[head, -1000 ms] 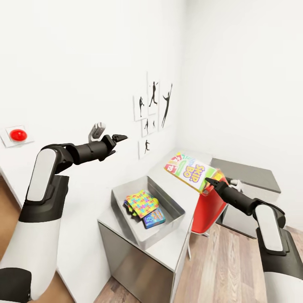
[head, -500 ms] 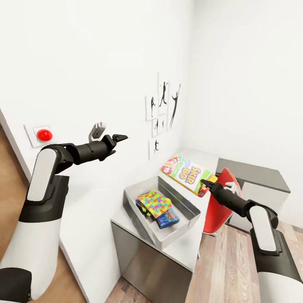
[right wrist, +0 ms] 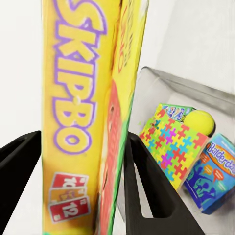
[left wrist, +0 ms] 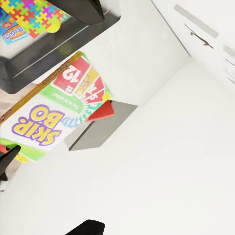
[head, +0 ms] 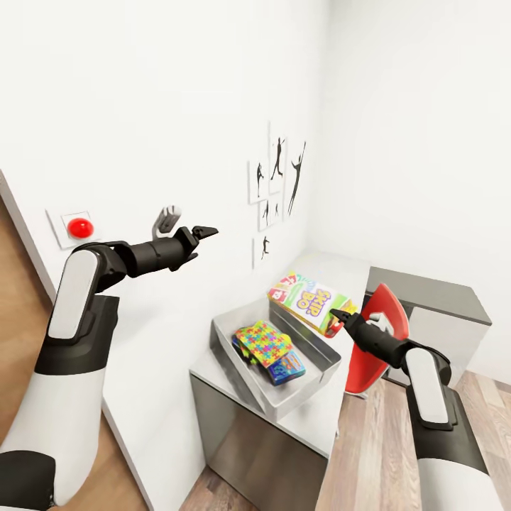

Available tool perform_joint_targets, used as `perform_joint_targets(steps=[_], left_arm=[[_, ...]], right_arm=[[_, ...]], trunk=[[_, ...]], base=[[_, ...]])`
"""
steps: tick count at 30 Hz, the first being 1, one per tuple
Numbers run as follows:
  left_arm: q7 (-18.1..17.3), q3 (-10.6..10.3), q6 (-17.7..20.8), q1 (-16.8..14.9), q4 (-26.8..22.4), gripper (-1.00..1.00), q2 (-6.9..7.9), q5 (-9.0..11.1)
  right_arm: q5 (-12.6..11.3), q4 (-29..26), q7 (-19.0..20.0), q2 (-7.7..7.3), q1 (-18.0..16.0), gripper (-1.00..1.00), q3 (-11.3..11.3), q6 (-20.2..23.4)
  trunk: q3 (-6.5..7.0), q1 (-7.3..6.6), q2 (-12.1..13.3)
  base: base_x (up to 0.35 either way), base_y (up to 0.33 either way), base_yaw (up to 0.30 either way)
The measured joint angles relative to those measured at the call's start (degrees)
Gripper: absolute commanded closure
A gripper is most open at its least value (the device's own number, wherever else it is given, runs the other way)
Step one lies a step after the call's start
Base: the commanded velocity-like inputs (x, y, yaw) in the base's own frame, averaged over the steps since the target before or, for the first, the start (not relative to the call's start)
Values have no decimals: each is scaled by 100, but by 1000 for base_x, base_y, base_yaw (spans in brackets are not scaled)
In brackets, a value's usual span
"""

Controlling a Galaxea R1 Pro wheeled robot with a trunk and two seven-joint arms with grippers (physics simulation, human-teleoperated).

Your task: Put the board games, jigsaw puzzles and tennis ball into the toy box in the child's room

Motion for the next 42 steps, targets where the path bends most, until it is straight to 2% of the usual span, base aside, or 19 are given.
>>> perform_joint_targets(steps=[1, 3, 12, 17, 23, 34, 42], left_arm=[[3, -20, 0, -2, 0, -100, -3, -2], [7, -64, -3, -8, 4, -100, -9, -5], [6, -153, -13, -20, 10, -100, -37, -45], [5, -177, -16, -29, 14, -100, -81, -58], [5, -181, -17, -38, 23, -100, -115, -63], [5, -182, -17, -50, 54, -100, -198, -68], [-1, -182, -17, -58, 70, -100, -239, -58]], right_arm=[[70, 3, -125, 24, -8, 100, 0, 2], [41, 6, -329, 70, -56, 100, -4, -10], [52, 34, -720, 227, -171, 100, -5, -26], [50, 237, -1174, 434, -357, 100, 1, -31], [49, 426, -1489, 597, -532, 100, 2, -31], [51, 664, -1686, 796, -732, 100, 18, -32], [54, 1332, -1715, 845, -1005, 100, 28, -217]], trunk=[[0, 0, 1], [0, 0, 1], [0, 0, 1], [0, 0, 1], [0, 0, 1], [0, 0, 1], [0, 0, 1]], base=[[0, 6, 0], [0, 5, 0], [0, 2, 0], [0, 0, 0], [0, 0, 0], [0, 0, 0], [0, 0, 0]])
